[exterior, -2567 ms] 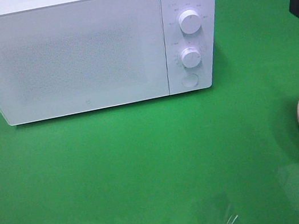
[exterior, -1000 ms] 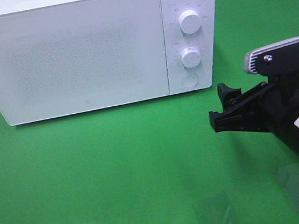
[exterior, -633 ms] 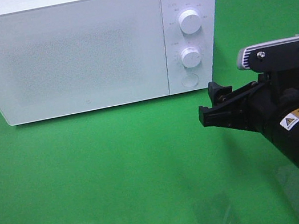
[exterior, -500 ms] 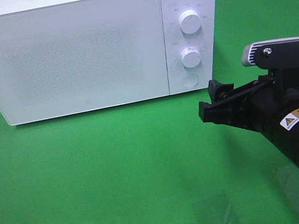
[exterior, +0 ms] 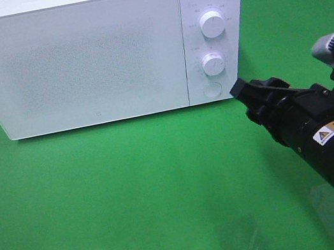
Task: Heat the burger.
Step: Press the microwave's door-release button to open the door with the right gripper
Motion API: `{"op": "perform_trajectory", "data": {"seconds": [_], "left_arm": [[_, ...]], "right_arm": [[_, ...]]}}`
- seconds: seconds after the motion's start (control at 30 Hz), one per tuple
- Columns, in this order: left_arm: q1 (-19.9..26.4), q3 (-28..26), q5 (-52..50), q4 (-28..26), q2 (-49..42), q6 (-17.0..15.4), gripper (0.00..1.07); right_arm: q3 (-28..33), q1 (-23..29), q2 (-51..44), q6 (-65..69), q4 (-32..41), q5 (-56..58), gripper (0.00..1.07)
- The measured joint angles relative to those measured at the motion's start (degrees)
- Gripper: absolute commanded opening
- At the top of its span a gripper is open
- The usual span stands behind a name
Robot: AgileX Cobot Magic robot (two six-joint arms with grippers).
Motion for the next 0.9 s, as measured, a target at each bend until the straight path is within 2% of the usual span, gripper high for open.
{"op": "perform_trajectory", "data": {"seconds": [0.03,0.07,0.1,0.17,0.33,0.4,0.5,0.53,0.9], "left_arm": [[0.00,0.00,0.00,0.00,0.00,0.00,0.99],[0.00,0.00,0.00,0.00,0.00,0.00,0.99],[0.00,0.00,0.00,0.00,0.00,0.00,0.99],[0.00,0.00,0.00,0.00,0.00,0.00,0.99],[0.00,0.00,0.00,0.00,0.00,0.00,0.99],[0.00,0.00,0.00,0.00,0.00,0.00,0.99],[0.00,0.00,0.00,0.00,0.00,0.00,0.99],[0.00,0.00,0.00,0.00,0.00,0.00,0.99],[0.00,0.00,0.00,0.00,0.00,0.00,0.99]], "right_arm": [[0.00,0.00,0.00,0.00,0.00,0.00,0.39],[0.00,0.00,0.00,6.59,0.00,0.00,0.32],[0.00,0.00,0.00,6.59,0.00,0.00,0.32],[0.00,0.00,0.00,16.27,-0.11,0.00,0.24],[0.00,0.00,0.00,23.78,-1.38,0.00,0.18],[0.00,0.00,0.00,34.66,-3.32,0.00,0.08],[0.00,0.00,0.00,36.78,-3.50,0.11,0.04],[0.00,0.00,0.00,40.91,-3.67,1.09,0.00],[-0.74,0.00,0.17,44.92,-3.50,4.13,0.00]]}}
